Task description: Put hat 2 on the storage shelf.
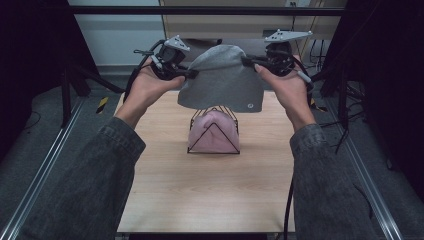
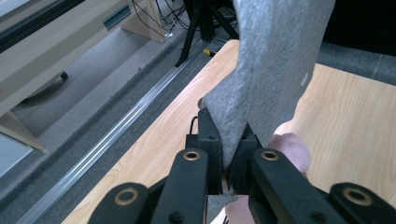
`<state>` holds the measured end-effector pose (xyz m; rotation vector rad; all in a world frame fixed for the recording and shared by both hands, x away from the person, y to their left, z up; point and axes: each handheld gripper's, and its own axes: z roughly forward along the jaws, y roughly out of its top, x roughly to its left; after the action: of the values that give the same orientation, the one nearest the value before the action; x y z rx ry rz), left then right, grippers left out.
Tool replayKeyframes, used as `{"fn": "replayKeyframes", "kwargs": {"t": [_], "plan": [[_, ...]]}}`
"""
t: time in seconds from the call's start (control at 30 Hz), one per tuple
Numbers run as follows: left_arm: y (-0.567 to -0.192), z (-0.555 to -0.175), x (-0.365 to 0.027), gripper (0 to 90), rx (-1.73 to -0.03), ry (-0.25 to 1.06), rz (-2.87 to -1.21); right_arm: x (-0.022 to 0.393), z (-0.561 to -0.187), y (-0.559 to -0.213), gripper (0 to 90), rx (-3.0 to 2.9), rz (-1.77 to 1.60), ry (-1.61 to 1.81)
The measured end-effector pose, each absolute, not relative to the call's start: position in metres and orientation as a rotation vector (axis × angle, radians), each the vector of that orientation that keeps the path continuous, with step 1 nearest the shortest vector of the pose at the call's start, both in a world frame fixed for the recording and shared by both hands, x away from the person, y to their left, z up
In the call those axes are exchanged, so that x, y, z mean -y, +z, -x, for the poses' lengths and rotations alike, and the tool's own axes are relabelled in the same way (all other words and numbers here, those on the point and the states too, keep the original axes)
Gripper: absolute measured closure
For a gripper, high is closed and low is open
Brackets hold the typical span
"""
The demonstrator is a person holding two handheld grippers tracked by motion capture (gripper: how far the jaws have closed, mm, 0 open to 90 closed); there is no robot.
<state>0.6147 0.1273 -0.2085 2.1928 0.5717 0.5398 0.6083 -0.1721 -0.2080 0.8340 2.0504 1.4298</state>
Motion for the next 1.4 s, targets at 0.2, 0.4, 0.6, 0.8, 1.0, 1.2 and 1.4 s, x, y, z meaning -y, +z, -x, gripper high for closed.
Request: {"fn": "replayKeyframes", "kwargs": {"t": [0.2, 0.4, 0.6, 0.8, 1.0, 1.2, 1.4], "plan": [[-0.225, -0.625, -0.127, 86.8, -0.602, 0.554, -2.206, 0.169, -0.620, -0.222, 86.0, -2.053, -0.859, 1.429], [-0.240, -0.632, -0.129, 86.9, -0.614, 0.534, -2.224, 0.164, -0.630, -0.239, 86.0, -2.074, -0.886, 1.416], [-0.253, -0.635, -0.133, 86.9, -0.627, 0.537, -2.222, 0.162, -0.633, -0.254, 86.0, -2.091, -0.903, 1.420], [-0.264, -0.637, -0.135, 86.9, -0.643, 0.517, -2.236, 0.158, -0.635, -0.264, 86.0, -2.112, -0.916, 1.409], [-0.266, -0.639, -0.137, 86.9, -0.652, 0.521, -2.237, 0.156, -0.636, -0.271, 86.0, -2.125, -0.916, 1.400], [-0.247, -0.641, -0.133, 86.9, -0.639, 0.560, -2.207, 0.158, -0.638, -0.252, 86.1, -2.080, -0.907, 1.410], [-0.235, -0.643, -0.128, 86.9, -0.623, 0.583, -2.184, 0.163, -0.640, -0.239, 86.1, -2.058, -0.905, 1.416]]}}
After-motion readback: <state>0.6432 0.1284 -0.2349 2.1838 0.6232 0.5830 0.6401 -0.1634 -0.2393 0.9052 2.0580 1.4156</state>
